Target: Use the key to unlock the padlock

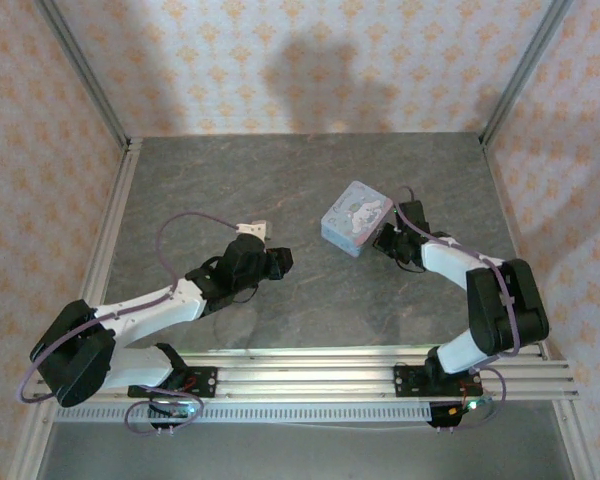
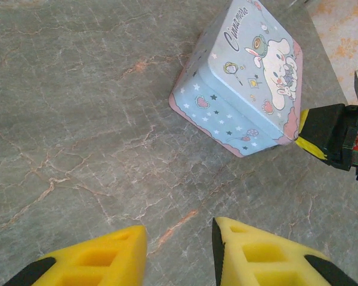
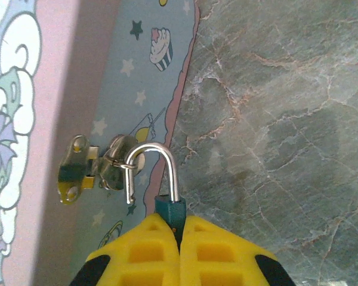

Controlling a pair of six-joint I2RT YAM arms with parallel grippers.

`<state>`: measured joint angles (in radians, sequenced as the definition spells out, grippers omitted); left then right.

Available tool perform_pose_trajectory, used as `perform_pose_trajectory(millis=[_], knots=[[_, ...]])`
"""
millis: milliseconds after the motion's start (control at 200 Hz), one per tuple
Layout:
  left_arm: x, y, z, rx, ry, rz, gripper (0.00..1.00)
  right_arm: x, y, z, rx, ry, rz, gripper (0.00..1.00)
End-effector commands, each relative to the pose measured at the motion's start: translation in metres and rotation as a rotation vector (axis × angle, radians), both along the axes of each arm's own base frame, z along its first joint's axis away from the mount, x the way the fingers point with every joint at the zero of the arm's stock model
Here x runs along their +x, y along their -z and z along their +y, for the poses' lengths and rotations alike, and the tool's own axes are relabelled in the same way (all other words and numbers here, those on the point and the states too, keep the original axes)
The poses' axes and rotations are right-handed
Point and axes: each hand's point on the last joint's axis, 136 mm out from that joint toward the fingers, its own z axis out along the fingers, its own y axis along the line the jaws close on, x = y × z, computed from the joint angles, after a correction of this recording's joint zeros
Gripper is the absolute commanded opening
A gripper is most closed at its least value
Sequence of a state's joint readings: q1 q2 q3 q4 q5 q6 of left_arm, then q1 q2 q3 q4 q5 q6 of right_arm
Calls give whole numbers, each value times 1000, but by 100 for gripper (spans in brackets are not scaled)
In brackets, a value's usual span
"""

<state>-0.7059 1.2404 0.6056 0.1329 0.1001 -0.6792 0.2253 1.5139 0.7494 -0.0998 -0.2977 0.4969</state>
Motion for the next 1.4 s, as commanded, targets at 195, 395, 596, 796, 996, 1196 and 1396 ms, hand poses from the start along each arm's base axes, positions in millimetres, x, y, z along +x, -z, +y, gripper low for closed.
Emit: perform_pose_trajectory(millis=[195, 395, 596, 796, 996, 1196, 1396], knots=[[10, -10, -3, -8, 3, -35, 35, 11, -10, -2, 100, 148, -31, 0], [10, -8, -4, -9, 3, -28, 35, 22, -22, -9, 122, 248, -70, 0], [9, -8, -2, -6, 0, -25, 35, 34, -12, -8, 129, 280, -68, 0], [6, -9, 6, 18, -15, -28, 35, 35, -17, -19, 109, 344, -106, 0], [2, -22, 22, 73, -42, -48, 36, 31, -52, -33, 88, 378, -214, 0], [-5, -44, 56, 190, -91, -65, 45, 7, -85, -33, 46, 289, -229, 0], [-7, -57, 104, 425, -134, -2, 98, -29, -104, 14, 97, 84, -195, 0]])
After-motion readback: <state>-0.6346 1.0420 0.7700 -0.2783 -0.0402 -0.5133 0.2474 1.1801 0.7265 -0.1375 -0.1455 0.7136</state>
